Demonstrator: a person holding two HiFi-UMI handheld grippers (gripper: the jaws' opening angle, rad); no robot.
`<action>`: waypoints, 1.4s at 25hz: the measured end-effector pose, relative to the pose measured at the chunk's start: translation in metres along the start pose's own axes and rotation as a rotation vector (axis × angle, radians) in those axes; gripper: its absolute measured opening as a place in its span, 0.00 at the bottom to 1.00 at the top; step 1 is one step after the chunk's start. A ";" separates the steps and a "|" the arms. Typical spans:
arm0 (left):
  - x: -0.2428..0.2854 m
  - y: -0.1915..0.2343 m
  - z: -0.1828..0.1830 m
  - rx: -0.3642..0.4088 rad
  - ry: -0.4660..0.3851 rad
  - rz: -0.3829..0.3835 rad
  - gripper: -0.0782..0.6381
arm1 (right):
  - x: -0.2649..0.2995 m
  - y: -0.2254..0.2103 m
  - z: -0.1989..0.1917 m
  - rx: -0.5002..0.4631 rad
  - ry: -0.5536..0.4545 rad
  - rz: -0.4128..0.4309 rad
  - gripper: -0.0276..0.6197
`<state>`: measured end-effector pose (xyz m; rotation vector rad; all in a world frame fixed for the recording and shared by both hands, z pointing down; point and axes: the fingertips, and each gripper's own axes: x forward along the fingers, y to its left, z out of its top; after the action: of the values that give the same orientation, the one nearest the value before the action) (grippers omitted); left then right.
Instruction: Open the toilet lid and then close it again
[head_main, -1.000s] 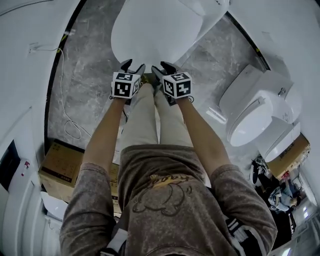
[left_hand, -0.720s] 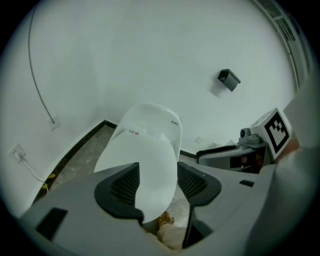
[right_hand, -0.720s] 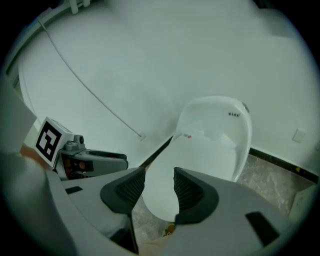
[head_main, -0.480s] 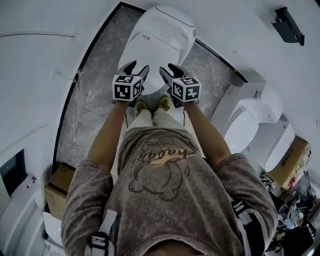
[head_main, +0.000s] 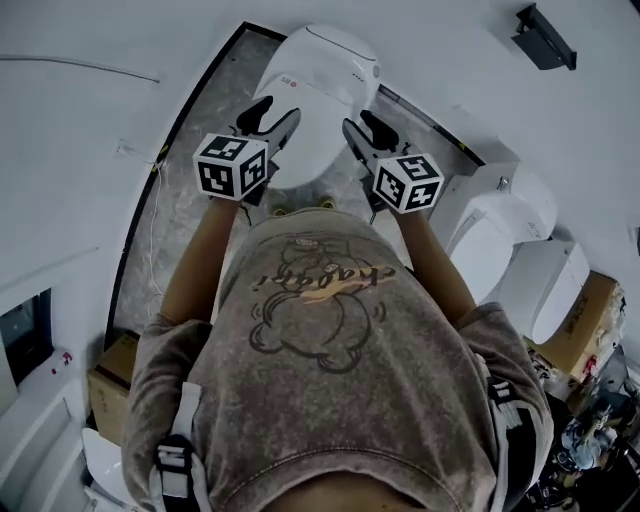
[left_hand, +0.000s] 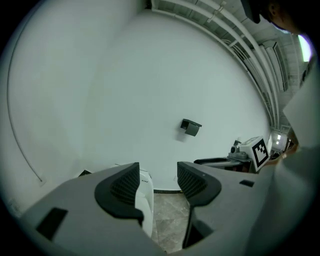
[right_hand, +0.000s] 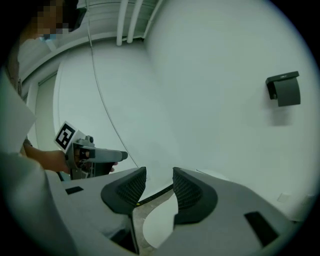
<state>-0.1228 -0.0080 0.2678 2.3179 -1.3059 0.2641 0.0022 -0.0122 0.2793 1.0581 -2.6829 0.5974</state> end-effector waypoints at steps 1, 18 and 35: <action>-0.004 -0.003 0.001 0.002 -0.005 -0.005 0.43 | -0.007 0.000 0.002 -0.004 -0.013 -0.008 0.33; -0.029 -0.009 -0.005 0.120 -0.225 0.080 0.12 | -0.041 -0.024 -0.005 -0.071 -0.161 -0.145 0.09; -0.040 0.016 -0.016 0.077 -0.214 0.142 0.12 | -0.038 -0.023 -0.009 -0.076 -0.158 -0.139 0.09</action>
<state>-0.1562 0.0230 0.2716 2.3726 -1.5935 0.1152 0.0455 -0.0006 0.2820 1.3071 -2.7091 0.3993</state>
